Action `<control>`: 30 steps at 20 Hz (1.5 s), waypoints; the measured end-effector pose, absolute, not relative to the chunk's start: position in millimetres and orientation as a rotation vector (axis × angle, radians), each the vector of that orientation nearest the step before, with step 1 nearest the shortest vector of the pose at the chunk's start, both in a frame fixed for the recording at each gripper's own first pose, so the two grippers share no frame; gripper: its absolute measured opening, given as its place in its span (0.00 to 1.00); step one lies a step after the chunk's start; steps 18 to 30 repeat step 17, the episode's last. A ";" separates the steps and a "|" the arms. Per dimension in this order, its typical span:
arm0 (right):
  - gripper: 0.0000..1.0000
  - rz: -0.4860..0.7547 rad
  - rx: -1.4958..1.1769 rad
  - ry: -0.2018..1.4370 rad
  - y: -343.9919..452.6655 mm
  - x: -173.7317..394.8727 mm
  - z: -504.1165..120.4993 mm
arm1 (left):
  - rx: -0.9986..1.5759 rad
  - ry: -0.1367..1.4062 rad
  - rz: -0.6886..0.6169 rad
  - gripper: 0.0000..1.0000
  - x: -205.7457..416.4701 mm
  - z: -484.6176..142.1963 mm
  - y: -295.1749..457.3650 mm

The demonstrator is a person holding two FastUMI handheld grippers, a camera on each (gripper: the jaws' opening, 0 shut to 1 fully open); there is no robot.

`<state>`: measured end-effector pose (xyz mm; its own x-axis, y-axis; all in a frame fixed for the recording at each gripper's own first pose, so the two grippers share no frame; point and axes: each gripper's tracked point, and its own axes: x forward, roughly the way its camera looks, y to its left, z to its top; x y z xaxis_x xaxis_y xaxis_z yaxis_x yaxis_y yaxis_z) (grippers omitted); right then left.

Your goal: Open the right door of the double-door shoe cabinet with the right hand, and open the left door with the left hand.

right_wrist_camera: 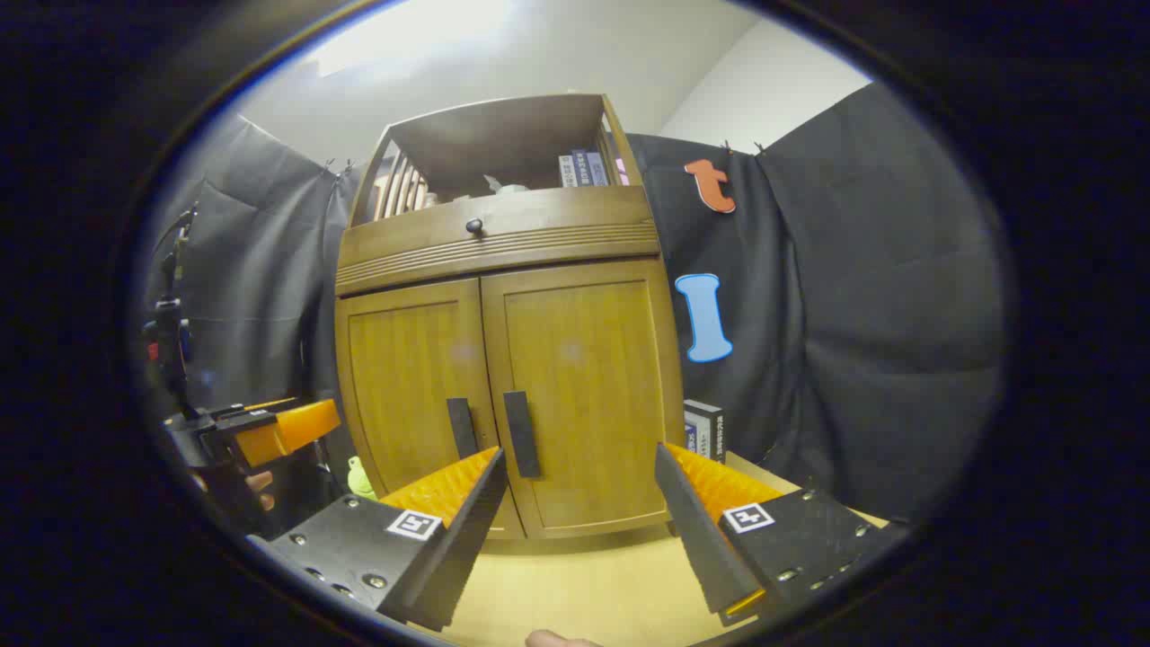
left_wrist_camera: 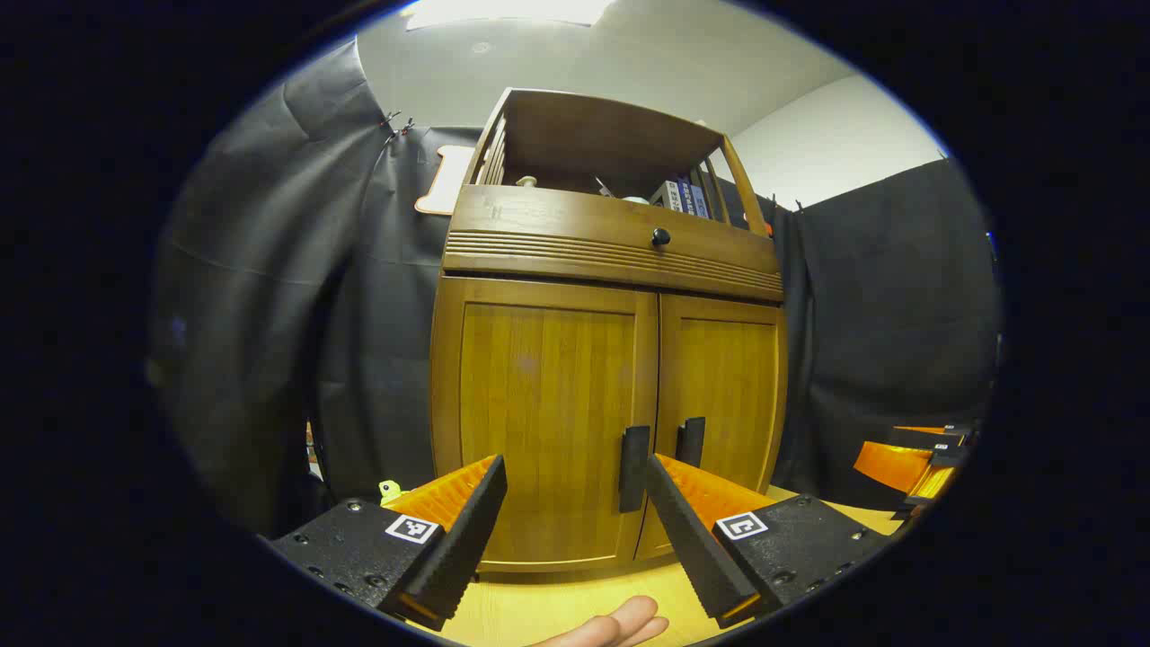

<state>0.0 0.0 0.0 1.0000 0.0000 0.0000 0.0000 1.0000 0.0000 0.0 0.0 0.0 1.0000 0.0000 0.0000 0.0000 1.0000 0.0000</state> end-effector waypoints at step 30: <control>0.98 0.071 -0.142 0.053 30.1 49.5 -42.9 | 0.016 0.022 -0.019 0.98 2.2 -3.9 -3.2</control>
